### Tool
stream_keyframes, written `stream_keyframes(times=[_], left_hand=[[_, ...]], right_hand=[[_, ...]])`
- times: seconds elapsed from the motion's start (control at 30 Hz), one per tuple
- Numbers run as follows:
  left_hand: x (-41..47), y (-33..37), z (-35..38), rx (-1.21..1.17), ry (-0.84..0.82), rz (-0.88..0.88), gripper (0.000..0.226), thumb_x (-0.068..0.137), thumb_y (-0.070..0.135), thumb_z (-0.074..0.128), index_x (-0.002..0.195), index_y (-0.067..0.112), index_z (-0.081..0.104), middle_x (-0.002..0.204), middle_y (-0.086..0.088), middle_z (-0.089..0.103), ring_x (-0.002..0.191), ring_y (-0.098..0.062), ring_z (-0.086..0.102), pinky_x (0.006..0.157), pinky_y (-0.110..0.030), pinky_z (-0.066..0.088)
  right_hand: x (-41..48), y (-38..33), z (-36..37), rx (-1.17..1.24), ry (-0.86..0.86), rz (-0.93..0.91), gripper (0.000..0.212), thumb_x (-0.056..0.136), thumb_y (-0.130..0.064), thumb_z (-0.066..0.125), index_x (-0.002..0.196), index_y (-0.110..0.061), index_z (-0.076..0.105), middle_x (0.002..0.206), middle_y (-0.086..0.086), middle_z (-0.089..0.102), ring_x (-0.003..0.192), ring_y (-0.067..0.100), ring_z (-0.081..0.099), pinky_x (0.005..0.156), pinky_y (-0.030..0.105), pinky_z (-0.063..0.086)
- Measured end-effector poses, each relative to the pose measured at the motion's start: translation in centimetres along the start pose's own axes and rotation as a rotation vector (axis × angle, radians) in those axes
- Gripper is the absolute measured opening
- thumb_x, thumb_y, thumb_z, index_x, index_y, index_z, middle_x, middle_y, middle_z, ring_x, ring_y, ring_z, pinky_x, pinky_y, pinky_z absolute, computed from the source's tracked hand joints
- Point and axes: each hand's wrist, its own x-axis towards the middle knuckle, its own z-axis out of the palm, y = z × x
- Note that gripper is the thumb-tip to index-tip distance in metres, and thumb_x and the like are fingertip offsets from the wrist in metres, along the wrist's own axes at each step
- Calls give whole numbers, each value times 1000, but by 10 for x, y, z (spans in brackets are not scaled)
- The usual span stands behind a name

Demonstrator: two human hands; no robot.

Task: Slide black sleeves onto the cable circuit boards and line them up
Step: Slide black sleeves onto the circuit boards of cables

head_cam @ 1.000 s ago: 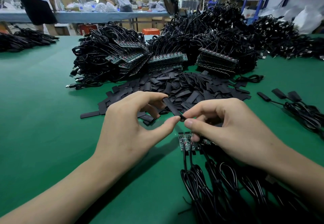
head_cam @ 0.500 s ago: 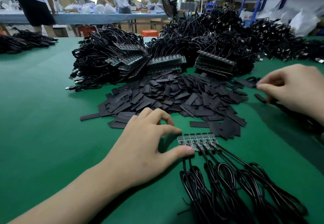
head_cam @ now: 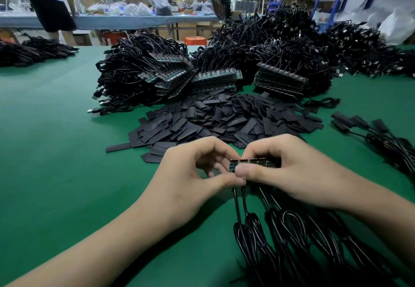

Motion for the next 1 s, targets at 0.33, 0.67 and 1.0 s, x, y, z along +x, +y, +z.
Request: stream_keyframes(times=[0.33,0.67,1.0], left_hand=[[3,1,-6,-260,-83,-161,10,73,27,79,78,19,77,70,0,75,61,-3,66,62,-10,47],[4,4,-13,-405,-186,-206,12,73,22,76,82,14,80,77,-7,74,68,-10,65,69,-17,54],[5,3,-17,-494,-237,-301,14,73,19,76,84,11,80,81,-11,75,69,-14,67,73,-21,56]], right_hand=[[-1,2,6,145,65,-6,18,94,-40,69,76,-37,68,75,-14,70,70,-3,61,69,15,41],[-1,-4,4,420,-18,-46,19,91,-37,69,74,-29,70,69,-10,66,63,0,56,64,10,42],[-1,-5,10,607,-73,19,17,86,-38,70,71,-29,72,72,-6,68,65,3,58,65,12,46]])
